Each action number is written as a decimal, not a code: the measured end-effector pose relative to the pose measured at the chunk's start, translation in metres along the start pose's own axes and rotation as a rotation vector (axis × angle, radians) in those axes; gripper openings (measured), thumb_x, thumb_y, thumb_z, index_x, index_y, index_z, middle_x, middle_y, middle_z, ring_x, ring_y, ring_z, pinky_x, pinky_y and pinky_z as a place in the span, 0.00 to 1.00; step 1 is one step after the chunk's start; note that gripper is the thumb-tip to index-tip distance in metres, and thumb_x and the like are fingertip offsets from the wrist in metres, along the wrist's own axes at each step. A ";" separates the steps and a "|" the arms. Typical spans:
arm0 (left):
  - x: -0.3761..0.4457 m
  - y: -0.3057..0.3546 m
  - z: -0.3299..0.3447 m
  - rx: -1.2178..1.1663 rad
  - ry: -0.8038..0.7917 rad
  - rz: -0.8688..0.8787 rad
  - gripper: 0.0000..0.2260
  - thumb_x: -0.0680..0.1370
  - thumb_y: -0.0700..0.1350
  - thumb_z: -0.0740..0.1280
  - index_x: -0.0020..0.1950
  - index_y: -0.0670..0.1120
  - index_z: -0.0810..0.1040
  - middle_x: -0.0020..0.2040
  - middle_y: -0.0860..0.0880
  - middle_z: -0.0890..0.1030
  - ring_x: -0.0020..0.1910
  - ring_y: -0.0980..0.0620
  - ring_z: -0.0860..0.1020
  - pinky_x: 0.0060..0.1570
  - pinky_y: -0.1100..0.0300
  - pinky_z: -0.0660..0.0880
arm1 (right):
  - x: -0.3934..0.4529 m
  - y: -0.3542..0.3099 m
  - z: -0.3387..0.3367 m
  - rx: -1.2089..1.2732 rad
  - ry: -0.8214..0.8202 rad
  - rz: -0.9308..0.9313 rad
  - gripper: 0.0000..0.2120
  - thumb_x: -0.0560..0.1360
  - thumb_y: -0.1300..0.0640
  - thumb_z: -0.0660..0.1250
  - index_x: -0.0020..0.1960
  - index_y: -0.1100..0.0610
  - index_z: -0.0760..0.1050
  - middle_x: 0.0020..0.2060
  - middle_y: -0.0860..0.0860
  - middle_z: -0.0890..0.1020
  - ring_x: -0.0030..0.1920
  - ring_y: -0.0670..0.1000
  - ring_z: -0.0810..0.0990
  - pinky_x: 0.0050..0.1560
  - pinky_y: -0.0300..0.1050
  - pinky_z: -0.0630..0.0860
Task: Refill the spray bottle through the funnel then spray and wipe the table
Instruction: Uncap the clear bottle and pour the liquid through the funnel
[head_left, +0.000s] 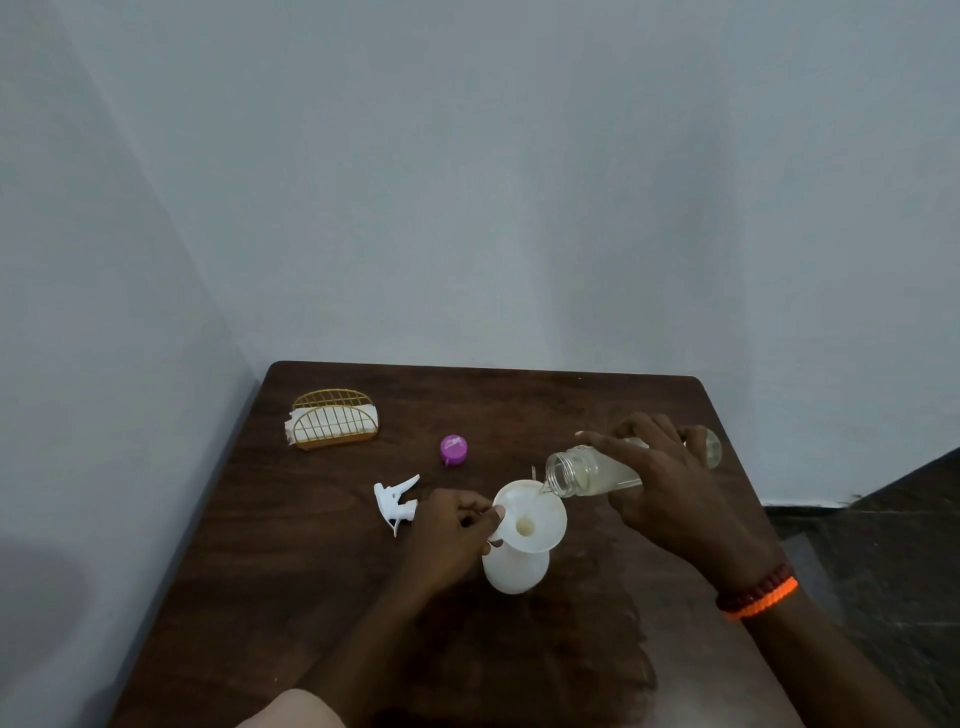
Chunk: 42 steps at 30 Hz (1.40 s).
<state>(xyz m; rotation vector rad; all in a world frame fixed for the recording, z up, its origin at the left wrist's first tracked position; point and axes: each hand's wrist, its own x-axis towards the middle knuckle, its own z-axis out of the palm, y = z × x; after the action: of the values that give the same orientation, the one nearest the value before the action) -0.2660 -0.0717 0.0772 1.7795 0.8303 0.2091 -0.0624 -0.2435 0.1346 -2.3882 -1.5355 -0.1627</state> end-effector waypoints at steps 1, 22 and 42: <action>0.000 0.000 0.000 0.003 0.003 -0.001 0.07 0.79 0.48 0.71 0.49 0.47 0.86 0.38 0.52 0.87 0.34 0.59 0.84 0.37 0.65 0.79 | 0.000 0.000 0.000 0.001 0.003 0.000 0.35 0.64 0.55 0.79 0.70 0.41 0.76 0.54 0.45 0.76 0.58 0.50 0.75 0.59 0.55 0.65; 0.003 -0.005 0.000 -0.013 0.008 0.007 0.07 0.79 0.48 0.71 0.48 0.46 0.86 0.38 0.52 0.88 0.35 0.56 0.85 0.40 0.61 0.81 | -0.001 0.004 -0.012 -0.020 0.024 -0.004 0.36 0.62 0.58 0.79 0.69 0.42 0.77 0.54 0.45 0.77 0.59 0.50 0.75 0.60 0.51 0.60; 0.005 -0.005 0.002 0.019 0.016 -0.009 0.06 0.79 0.48 0.71 0.47 0.48 0.86 0.37 0.54 0.87 0.34 0.59 0.84 0.39 0.66 0.80 | 0.000 0.008 -0.016 -0.041 0.061 -0.005 0.38 0.60 0.59 0.81 0.68 0.41 0.77 0.53 0.44 0.76 0.58 0.49 0.74 0.61 0.56 0.65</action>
<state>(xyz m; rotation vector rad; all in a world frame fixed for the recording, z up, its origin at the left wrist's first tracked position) -0.2630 -0.0691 0.0708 1.7940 0.8538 0.2101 -0.0545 -0.2514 0.1483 -2.3878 -1.5246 -0.2674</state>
